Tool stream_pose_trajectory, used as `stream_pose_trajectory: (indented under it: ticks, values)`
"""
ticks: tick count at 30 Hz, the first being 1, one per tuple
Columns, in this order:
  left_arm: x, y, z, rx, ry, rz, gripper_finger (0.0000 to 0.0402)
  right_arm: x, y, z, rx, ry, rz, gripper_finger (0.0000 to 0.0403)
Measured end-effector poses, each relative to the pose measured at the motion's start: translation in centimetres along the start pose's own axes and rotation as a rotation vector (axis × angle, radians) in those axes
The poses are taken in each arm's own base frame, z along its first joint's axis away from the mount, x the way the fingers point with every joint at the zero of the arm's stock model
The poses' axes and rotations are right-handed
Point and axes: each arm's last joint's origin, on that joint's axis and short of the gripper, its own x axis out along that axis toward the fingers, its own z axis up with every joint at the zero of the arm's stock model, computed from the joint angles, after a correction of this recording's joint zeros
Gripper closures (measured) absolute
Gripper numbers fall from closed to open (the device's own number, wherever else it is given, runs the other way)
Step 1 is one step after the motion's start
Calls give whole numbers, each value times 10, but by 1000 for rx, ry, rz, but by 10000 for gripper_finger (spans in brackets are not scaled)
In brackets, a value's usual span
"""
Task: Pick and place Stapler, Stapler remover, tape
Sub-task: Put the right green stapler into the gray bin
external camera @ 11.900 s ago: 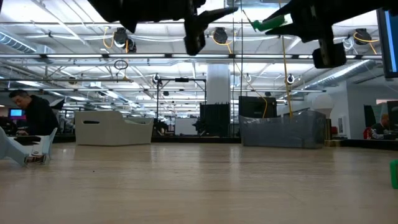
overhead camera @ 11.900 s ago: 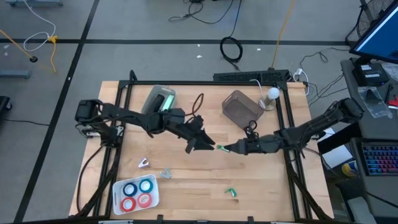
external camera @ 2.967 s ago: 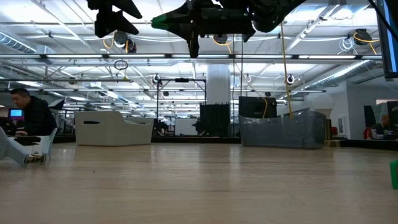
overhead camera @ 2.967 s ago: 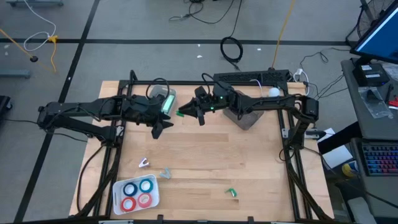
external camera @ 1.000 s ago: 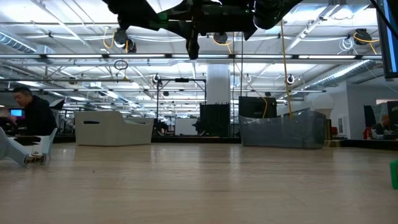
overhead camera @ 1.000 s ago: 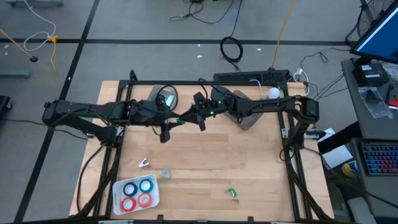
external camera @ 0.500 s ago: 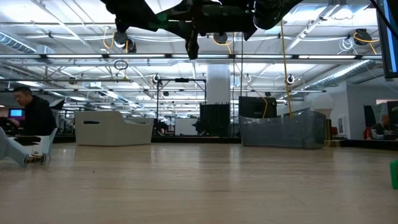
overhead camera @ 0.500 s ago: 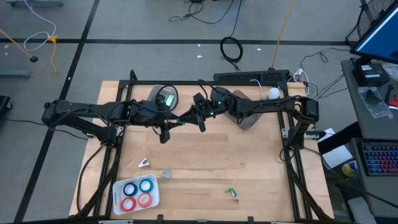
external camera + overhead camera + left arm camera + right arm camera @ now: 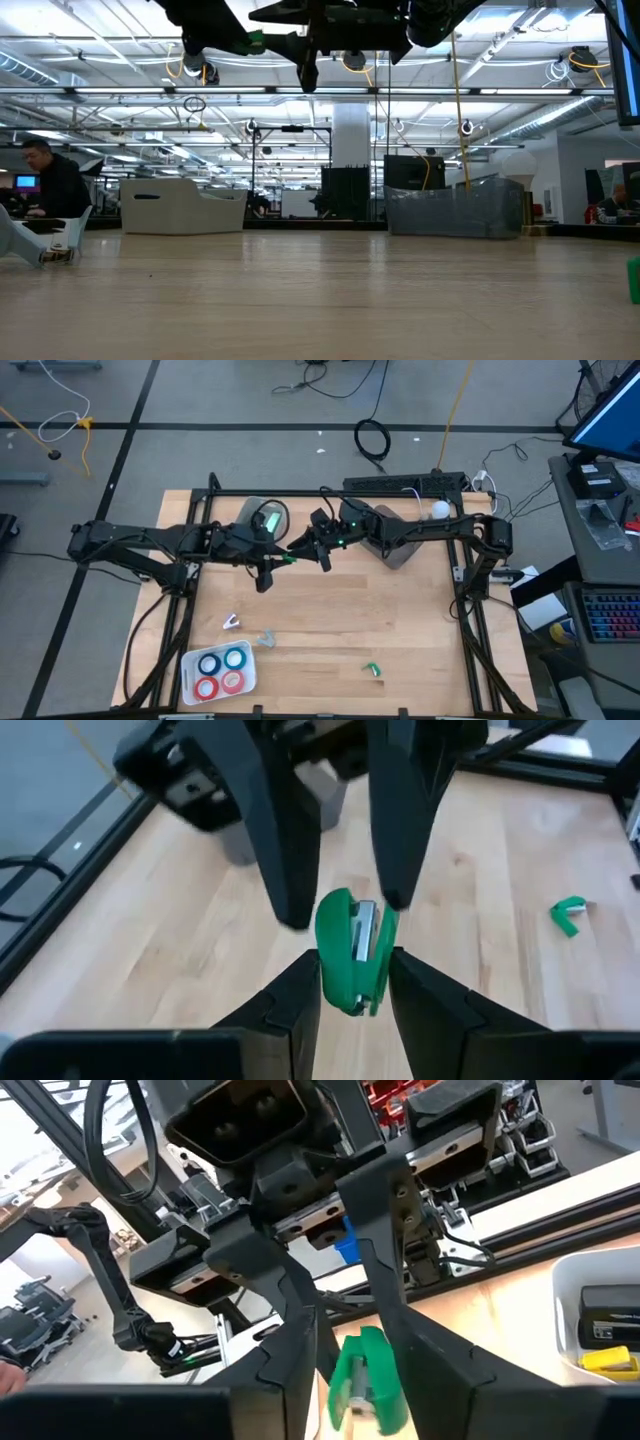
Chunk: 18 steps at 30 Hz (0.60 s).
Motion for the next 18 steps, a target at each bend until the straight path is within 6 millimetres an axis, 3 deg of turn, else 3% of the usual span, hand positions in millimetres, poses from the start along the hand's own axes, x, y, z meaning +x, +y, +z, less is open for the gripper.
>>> stream_pose_trajectory:
  ticks: [9, 18]
  values:
    - [-1, 7, -11, -51, 97, 138, 280, 0, 0, 1, -7, -8, 6, 267]
    - [-4, 39, -30, -105, 291, 430, 280, 0, 2, 4, -20, -33, 20, 265]
